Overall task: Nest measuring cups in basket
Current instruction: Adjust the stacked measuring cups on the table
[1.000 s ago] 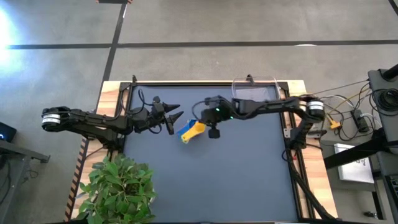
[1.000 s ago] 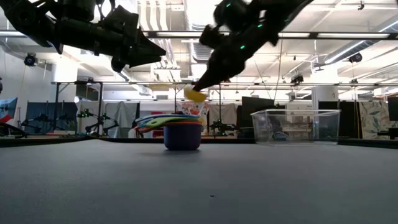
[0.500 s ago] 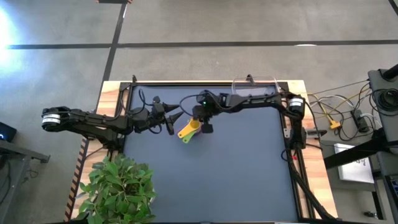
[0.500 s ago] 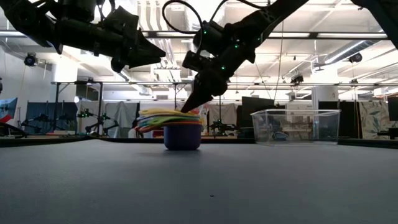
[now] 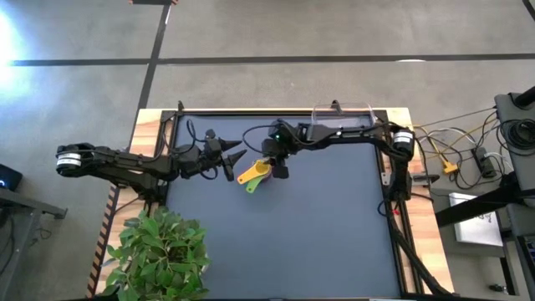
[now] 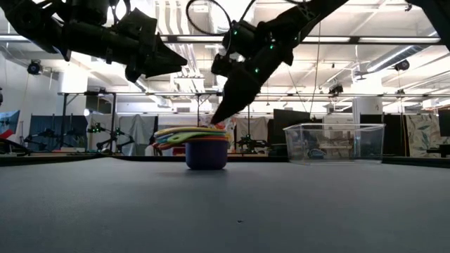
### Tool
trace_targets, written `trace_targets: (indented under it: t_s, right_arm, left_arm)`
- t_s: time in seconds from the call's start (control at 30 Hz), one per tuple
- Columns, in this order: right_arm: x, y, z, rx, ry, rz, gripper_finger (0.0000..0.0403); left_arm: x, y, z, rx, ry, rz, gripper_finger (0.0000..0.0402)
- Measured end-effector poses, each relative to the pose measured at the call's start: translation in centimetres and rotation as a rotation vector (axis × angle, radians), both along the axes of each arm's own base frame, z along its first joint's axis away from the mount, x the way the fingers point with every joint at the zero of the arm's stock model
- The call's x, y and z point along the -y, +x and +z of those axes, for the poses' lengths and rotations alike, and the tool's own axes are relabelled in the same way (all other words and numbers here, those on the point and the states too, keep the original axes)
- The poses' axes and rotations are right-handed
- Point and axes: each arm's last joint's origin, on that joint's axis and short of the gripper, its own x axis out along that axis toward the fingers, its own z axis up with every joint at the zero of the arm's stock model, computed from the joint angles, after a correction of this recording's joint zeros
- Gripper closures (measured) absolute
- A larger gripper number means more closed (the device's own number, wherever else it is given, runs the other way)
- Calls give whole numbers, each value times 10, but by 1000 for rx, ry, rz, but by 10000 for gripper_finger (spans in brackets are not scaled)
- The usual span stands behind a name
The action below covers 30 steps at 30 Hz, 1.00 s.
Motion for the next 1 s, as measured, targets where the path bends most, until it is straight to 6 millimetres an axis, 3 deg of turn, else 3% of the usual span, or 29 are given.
trace_targets:
  t_s: [0.23,0.53,0.67,0.8,1.0]
  right_arm:
    - [-22,-28,11,3,35,2,274]
    - [-57,-96,25,220,83,-25,286]
    - [-68,-124,34,331,105,-28,286]
    - [-75,-146,38,372,118,-29,285]
    - [-78,-169,39,409,83,-69,285]
  left_arm:
    - [0,0,-3,-4,-57,5,241]
    - [1,9,-28,-128,-147,-54,241]
    - [1,22,-24,-194,-195,-103,240]
    - [-1,41,-11,-390,-230,-91,219]
    - [-4,70,5,-766,-319,-44,152]
